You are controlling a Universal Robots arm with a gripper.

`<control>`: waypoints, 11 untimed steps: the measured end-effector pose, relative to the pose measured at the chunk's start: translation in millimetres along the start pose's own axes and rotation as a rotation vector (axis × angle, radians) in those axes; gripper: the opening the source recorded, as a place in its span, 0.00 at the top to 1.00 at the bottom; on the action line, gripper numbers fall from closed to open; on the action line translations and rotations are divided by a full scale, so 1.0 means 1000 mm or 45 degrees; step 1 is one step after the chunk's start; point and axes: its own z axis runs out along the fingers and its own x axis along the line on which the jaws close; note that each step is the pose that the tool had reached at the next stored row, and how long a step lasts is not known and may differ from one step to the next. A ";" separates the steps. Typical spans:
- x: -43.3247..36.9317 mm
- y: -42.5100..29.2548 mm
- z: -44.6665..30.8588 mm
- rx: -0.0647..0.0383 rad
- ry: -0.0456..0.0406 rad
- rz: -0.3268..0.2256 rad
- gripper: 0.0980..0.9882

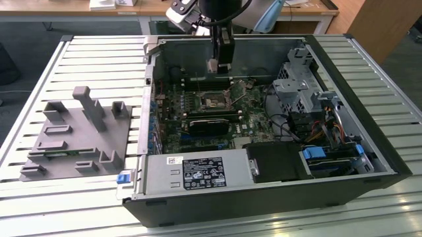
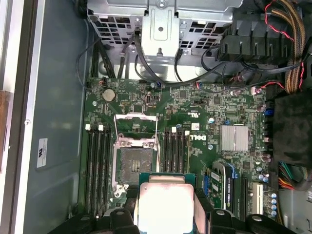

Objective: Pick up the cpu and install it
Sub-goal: 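Place the cpu into insertion slot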

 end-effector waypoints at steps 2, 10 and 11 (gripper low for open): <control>0.0000 -0.0001 0.0006 0.000 0.000 0.000 0.51; 0.0000 -0.0002 0.0029 0.000 0.000 0.000 0.51; 0.0000 -0.0003 0.0035 0.000 0.000 0.000 0.51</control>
